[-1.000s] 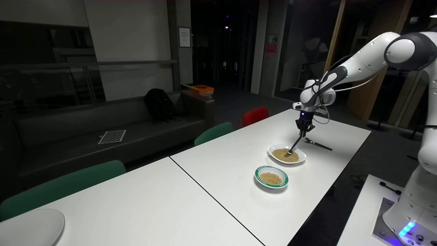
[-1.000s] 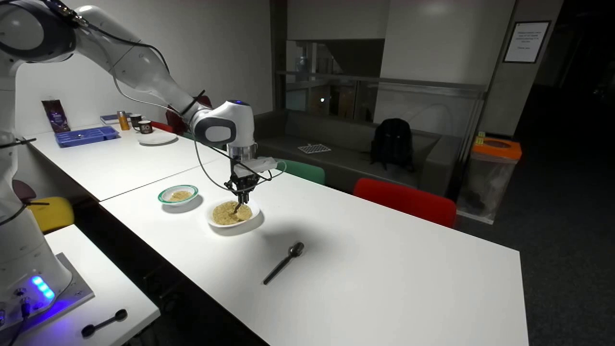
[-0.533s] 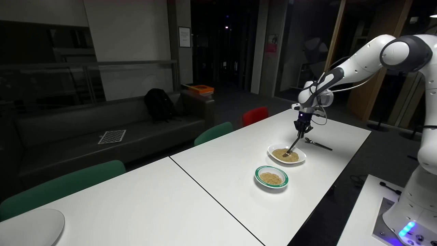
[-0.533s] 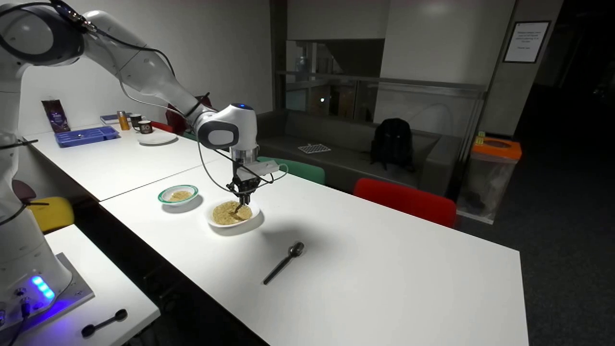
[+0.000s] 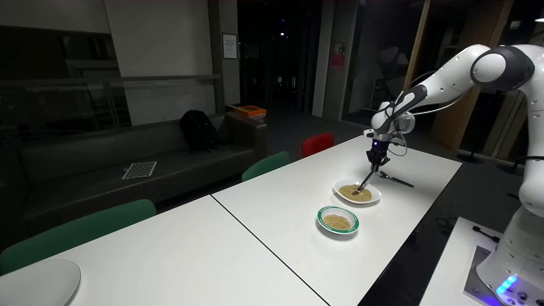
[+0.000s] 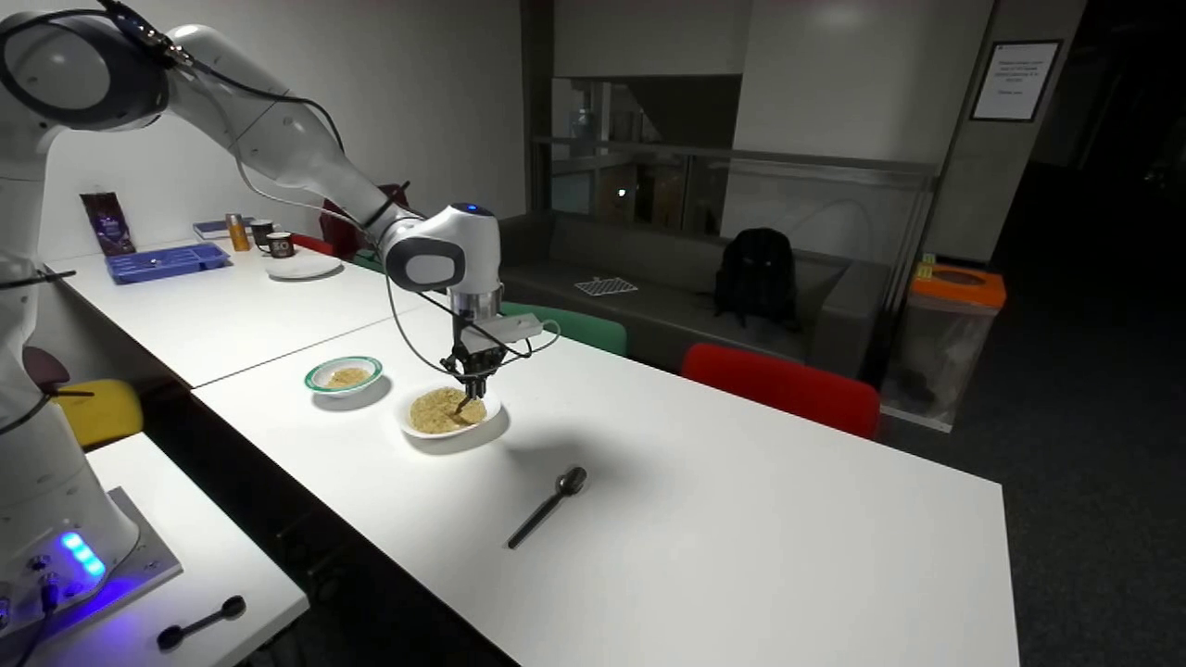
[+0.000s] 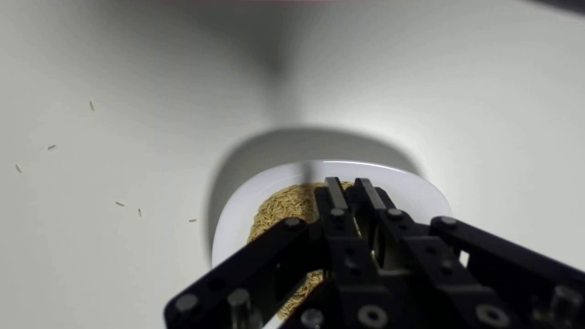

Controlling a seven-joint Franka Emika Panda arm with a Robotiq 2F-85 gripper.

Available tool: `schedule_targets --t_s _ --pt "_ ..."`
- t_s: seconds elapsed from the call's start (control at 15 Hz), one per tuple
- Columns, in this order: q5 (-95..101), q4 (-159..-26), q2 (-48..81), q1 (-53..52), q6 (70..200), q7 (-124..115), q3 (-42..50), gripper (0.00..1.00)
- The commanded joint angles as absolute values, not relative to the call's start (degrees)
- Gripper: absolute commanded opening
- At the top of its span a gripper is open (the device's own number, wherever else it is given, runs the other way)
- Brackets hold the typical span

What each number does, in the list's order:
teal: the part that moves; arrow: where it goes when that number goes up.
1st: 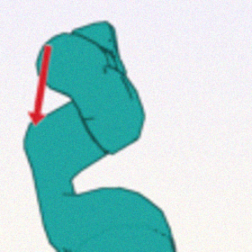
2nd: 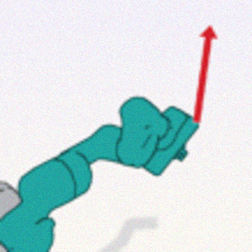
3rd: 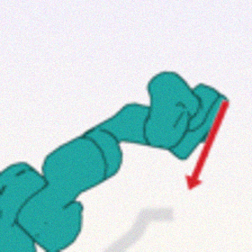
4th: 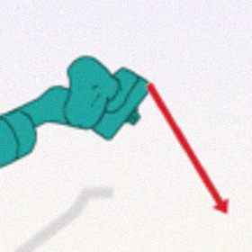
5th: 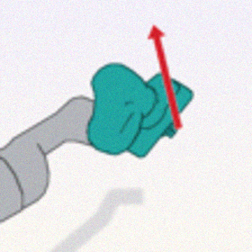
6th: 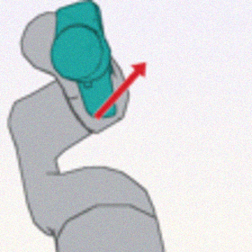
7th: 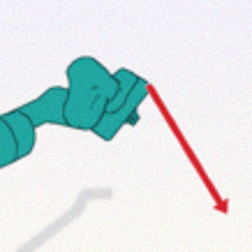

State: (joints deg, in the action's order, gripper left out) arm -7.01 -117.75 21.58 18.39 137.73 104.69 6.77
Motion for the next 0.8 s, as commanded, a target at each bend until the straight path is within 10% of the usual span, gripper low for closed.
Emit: schedule_targets --t_s 0.0,0.73 --pt "-9.4 -116.0 23.0 20.5 138.4 108.0 5.1 0.03" --pt "-16.2 -114.0 25.6 23.4 137.5 115.7 2.8 0.03"
